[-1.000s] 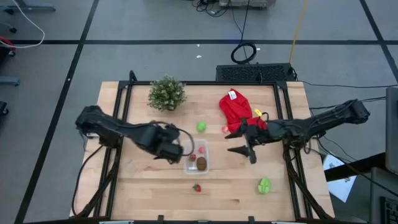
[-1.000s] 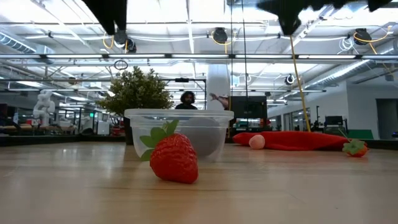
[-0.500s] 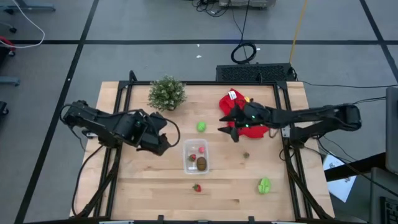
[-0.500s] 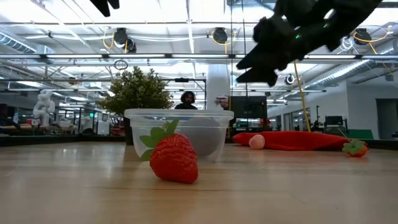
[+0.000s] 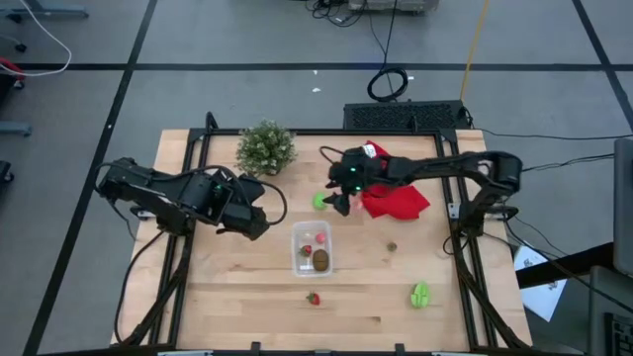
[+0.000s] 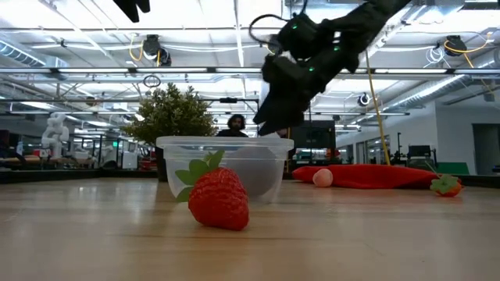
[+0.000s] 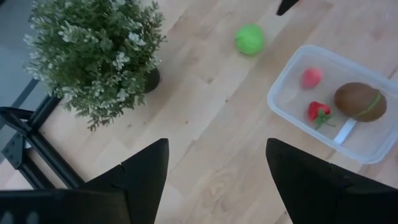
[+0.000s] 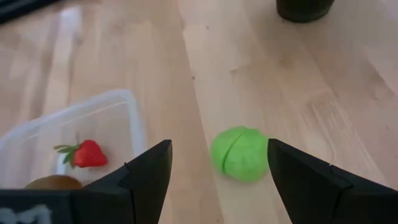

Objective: Pick and placing Produce into tupperware
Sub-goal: Put the green lime into the transparent bin

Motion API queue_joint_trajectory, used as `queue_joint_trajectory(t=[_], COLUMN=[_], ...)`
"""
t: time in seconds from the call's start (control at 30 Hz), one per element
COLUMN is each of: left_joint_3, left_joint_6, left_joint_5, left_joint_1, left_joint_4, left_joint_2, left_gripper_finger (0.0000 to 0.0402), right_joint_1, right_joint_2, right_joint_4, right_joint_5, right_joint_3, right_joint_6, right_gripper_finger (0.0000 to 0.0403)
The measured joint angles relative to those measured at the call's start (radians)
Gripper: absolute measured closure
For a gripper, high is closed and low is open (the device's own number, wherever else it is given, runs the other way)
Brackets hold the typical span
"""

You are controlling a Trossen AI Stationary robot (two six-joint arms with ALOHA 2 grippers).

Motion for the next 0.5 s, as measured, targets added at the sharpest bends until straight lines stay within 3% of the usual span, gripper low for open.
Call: queue_joint_trajectory(t=[0.23,0.5], left_joint_3=[0.0,0.0], left_joint_6=[0.023,0.051], left_joint_5=[0.003,-0.001], left_joint_1=[0.0,0.0], left_joint_4=[-0.001,0.0], left_joint_2=[0.0,0.0], left_gripper_finger=[0.0128,0.0128], right_joint_1=[0.0,-0.016], right_joint_2=[0.1,0.127], right_joint_4=[-0.088,-0.088], right_joint_5=[0.0,-0.001], right_joint_3=[0.075,0.078], right_joint_6=[0.007,-0.003], right_gripper_finger=[0.0146,0.0146])
